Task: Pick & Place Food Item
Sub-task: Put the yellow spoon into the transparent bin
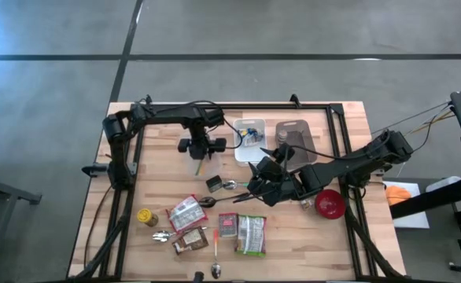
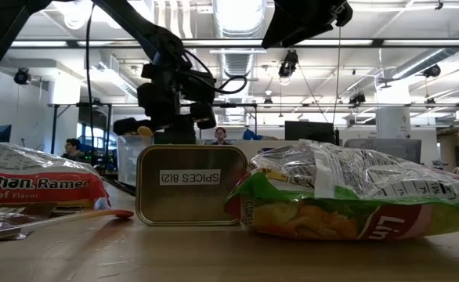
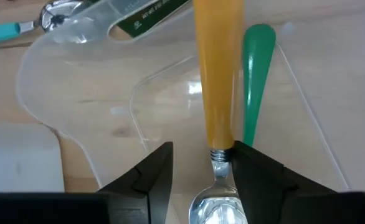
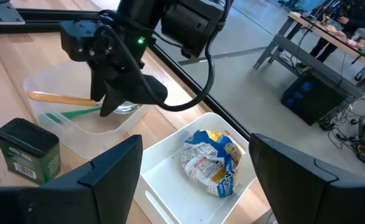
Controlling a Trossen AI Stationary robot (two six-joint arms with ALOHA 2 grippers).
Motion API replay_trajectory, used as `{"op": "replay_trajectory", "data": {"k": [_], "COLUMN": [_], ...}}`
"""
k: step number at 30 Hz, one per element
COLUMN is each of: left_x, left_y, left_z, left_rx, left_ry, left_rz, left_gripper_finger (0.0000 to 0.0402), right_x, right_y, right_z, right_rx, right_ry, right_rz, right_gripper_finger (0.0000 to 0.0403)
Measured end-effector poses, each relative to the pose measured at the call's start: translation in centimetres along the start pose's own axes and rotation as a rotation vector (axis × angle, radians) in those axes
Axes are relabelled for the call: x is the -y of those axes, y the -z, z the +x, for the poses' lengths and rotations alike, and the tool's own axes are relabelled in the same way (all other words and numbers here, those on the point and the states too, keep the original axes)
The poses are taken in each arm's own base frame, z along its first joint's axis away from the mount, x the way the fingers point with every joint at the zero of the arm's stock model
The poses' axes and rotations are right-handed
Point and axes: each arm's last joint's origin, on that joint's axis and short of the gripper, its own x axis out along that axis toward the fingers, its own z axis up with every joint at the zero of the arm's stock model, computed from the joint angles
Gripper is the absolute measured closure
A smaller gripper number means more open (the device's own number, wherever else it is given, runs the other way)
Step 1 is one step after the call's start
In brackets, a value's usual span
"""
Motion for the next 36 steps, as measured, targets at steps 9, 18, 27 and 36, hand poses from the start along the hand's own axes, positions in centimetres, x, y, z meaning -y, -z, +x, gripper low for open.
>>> {"op": "replay_trajectory", "data": {"k": [9,18,27,36], "left_x": [-0.05,-0.12,0.04,0.61], "left_y": [0.06,0.15,0.35,0.34], "left_z": [0.01,0.07,0.13,0.13], "left_rx": [-0.01,-0.021,-0.074,-0.1], "left_ry": [-0.002,-0.011,0.023,0.115], "left_rz": [0.004,-0.009,0.03,0.237], "left_gripper_finger": [0.0242,0.0242,0.0242,0.0242], "right_x": [0.0,0.0,0.0,0.0], "right_y": [0.0,0.0,0.0,0.0], "right_z": [0.0,0.0,0.0,0.0], "right_rx": [0.0,0.0,0.0,0.0], "right_ry": [0.0,0.0,0.0,0.0], "right_rz": [0.0,0.0,0.0,0.0], "right_gripper_finger": [0.011,0.011,0.011,0.011]}}
